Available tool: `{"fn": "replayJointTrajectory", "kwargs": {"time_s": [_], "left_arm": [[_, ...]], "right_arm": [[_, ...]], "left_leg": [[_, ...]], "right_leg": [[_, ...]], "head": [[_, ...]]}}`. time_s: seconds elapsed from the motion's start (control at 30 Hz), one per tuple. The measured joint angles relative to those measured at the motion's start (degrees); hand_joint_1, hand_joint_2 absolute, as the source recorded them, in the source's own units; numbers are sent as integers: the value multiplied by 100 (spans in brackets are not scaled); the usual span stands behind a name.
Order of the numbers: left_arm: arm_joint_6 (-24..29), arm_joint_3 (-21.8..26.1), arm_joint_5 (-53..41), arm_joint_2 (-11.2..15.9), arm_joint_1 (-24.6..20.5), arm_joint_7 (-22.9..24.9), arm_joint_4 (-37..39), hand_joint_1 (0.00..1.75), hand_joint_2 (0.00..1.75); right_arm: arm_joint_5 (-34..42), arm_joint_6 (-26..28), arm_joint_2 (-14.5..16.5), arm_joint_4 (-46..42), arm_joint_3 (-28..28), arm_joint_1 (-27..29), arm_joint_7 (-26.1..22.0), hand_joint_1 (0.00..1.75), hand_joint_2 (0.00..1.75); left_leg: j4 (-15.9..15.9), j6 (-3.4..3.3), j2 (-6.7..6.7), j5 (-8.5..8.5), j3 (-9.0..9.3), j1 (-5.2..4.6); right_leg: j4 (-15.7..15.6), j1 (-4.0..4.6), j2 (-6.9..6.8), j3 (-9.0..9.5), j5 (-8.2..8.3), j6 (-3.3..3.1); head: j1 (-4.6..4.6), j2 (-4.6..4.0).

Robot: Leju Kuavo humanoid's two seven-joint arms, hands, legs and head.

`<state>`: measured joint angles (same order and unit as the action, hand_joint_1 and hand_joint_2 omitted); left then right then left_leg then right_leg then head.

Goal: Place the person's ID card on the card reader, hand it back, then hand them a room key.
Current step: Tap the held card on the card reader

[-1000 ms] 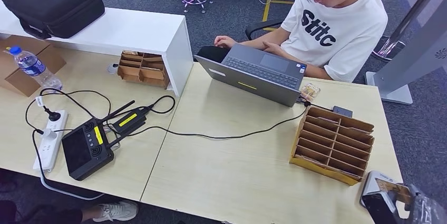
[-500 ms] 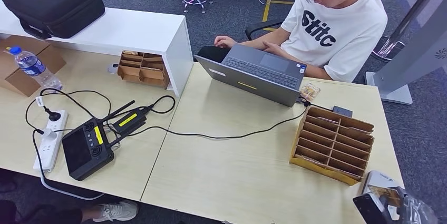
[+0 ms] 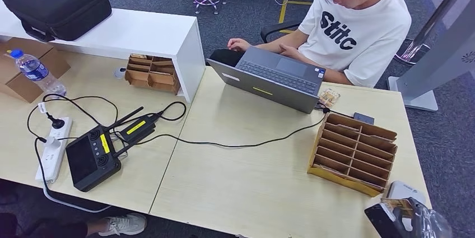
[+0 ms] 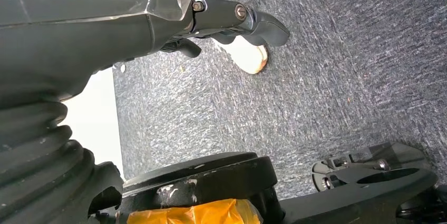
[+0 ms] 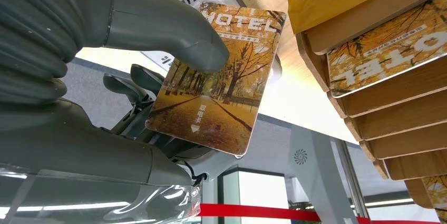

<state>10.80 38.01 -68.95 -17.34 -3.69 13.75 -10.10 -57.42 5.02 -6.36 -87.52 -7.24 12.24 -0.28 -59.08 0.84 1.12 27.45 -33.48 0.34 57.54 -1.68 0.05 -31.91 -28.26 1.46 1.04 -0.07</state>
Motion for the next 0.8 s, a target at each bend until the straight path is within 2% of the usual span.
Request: {"fn": "replayJointTrajectory", "kwargs": {"time_s": [0.47, 0.8], "left_arm": [[5, 21, -15, 1, 1, 0, 0, 0, 175], [20, 52, -61, -1, -2, 0, 0, 0, 175]], "right_arm": [[76, 188, -11, -126, 62, 61, 12, 175, 175], [-404, 751, -9, -1466, 143, 220, -3, 175, 175]], "left_leg": [[0, 0, -1, 0, 4, -1], [0, 0, -4, 0, 4, 0]], "right_leg": [[0, 0, 1, 3, 0, 0], [0, 0, 3, 2, 0, 0]], "head": [[-1, 0], [-1, 0]]}}
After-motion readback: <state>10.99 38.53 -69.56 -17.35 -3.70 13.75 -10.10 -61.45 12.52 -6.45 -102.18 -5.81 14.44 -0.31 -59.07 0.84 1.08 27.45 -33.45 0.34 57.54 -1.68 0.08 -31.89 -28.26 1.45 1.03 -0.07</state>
